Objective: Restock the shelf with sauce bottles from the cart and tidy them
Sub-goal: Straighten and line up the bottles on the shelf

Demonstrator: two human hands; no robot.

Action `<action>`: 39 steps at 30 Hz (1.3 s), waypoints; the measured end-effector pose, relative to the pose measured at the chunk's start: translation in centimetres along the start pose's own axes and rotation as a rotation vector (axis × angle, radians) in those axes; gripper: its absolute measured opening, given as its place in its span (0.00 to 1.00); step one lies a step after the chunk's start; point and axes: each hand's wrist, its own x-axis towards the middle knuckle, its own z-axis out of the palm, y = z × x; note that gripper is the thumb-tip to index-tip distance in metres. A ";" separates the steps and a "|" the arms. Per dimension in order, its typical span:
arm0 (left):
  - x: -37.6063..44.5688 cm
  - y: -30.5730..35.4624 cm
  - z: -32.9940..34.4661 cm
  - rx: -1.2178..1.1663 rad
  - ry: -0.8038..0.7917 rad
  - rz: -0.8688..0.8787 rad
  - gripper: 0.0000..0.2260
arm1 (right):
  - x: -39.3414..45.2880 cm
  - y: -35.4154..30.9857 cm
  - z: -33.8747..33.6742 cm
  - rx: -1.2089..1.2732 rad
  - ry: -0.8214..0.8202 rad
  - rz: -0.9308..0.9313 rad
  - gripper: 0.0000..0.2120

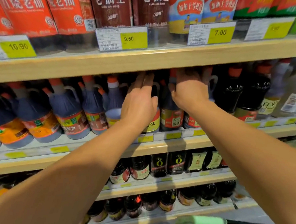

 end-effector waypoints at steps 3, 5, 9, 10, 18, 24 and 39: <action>-0.1 0.1 0.4 -0.132 0.004 -0.091 0.14 | 0.2 0.0 0.2 0.081 0.030 -0.011 0.18; 0.1 0.1 0.7 -0.153 0.025 -0.106 0.16 | 0.6 0.0 0.3 0.113 0.032 0.016 0.17; 1.0 -0.4 1.3 -0.137 0.089 -0.139 0.26 | 1.9 0.7 0.8 0.068 0.071 0.047 0.19; 0.9 -0.6 1.6 -0.124 0.082 -0.172 0.26 | 2.1 0.7 0.9 0.062 0.075 0.056 0.19; 1.0 -0.4 2.9 -0.021 0.069 -0.251 0.23 | 1.9 0.6 0.1 0.163 0.055 0.058 0.18; 1.7 -0.7 3.8 -0.014 0.110 -0.233 0.29 | 2.2 0.7 -0.1 0.169 0.038 0.023 0.17; -4.8 -7.1 0.3 -0.140 0.207 -0.026 0.29 | -4.7 -2.0 1.4 0.136 0.236 -0.151 0.21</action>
